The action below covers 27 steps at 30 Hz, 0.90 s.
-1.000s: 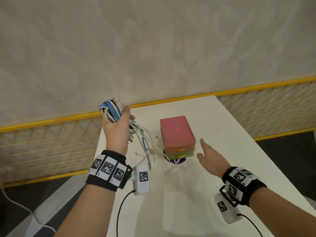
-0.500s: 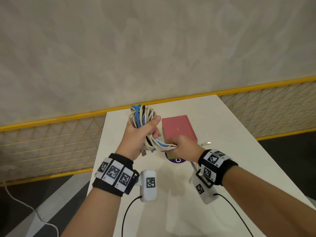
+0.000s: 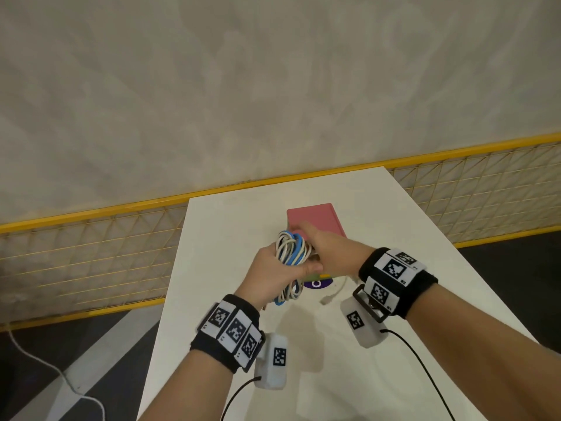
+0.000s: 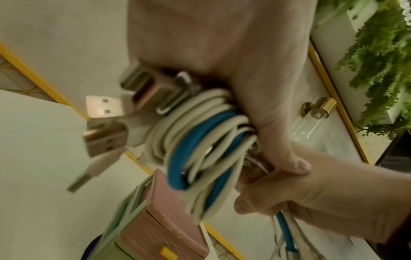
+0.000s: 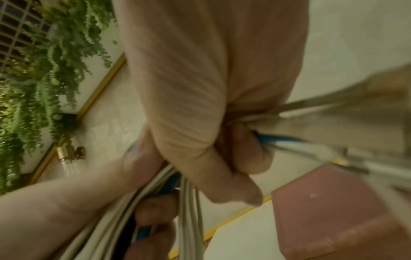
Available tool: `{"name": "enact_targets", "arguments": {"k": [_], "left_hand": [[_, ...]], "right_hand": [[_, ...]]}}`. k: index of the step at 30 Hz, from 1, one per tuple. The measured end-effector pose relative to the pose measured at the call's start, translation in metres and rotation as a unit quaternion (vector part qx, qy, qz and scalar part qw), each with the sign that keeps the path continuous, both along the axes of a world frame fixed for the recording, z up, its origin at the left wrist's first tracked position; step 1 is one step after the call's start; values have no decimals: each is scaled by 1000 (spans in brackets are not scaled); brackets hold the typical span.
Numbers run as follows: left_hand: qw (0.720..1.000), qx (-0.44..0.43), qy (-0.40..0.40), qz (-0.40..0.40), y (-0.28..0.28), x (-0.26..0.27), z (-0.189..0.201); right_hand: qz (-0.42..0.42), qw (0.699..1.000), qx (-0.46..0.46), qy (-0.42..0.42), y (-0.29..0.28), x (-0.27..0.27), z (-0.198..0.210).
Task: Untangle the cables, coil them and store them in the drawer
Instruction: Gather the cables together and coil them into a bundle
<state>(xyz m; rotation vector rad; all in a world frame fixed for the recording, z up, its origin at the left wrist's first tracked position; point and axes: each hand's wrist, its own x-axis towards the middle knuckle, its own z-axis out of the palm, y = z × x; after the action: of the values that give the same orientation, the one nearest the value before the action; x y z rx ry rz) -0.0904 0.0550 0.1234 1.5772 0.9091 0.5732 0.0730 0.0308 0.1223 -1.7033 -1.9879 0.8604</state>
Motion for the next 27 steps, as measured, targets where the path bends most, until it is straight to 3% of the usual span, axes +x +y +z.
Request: {"name": "enact_targets", "arguments": {"k": [3,9,14,16,21,24,27], "left_hand": [[999,27,29,-6,3,2,-5],[995,55,83,-16,12,3,-4],[998,13,52,37,19,-5,-4],[999,10,34,40,16,-2,-4],[996,-1,-35,87,6,15,-7],[992,-61,-66,88,-1,25,-7],[979,-130,-89,126,-1,29,-7]], "right_hand": [[24,998,-27,47,-8,8,5],[-21,981,-49,186,-24,20,2],[-46,997,-47,52,-45,39,-3],[-72,995,-35,54,-49,35,-7],[-181,969,108,131,-41,-7,-5],[-145,972,125,138,-32,-24,-7],[-73,985,145,58,-31,-28,-8]]}}
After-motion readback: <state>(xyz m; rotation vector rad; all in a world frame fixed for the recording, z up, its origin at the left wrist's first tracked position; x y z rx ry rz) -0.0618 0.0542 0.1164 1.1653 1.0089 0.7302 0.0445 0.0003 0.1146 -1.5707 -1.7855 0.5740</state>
